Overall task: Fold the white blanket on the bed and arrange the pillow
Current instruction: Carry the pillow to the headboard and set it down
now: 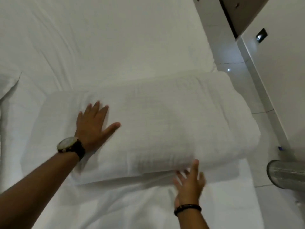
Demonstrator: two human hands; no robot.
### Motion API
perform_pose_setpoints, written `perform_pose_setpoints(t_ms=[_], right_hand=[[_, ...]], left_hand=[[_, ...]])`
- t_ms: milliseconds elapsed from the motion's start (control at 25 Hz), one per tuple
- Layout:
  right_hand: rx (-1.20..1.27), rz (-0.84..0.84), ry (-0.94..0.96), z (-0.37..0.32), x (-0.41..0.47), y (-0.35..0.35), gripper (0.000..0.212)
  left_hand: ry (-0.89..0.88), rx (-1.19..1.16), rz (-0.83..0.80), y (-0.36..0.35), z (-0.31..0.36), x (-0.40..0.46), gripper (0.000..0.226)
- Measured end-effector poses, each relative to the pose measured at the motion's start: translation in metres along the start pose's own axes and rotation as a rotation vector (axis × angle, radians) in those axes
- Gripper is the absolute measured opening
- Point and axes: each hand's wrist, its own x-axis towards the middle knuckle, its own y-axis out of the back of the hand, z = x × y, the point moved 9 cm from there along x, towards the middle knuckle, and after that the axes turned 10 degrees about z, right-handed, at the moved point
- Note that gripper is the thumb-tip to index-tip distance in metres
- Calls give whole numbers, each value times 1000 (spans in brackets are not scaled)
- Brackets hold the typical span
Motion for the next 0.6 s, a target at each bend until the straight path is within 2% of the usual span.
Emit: perform_pose_setpoints(t_ms=[40,80,200,320,440,520,600], right_hand=[[63,-103,-141,24,-14,-21,119],[84,-181,-195,38,-24,-40,115],[150,-177,-206,48,-22,-74,102],[208,-191,-153,58,4,-86,96],[219,-146,-75,73,23,-82,104],[188,-170,-36,79,43,-85,106],[173,-283,-88,84,49,-94,106]], left_hand=[[-34,-4,-34,4,14,24,109],[-80,15,-75,6,30,49,117],[-154,49,-201,3,71,114,132],[-44,-4,-382,-19,80,148,135],[102,-30,-595,-59,66,157,115],[239,-259,-774,-81,56,154,97],[312,-428,-819,-89,52,147,86]])
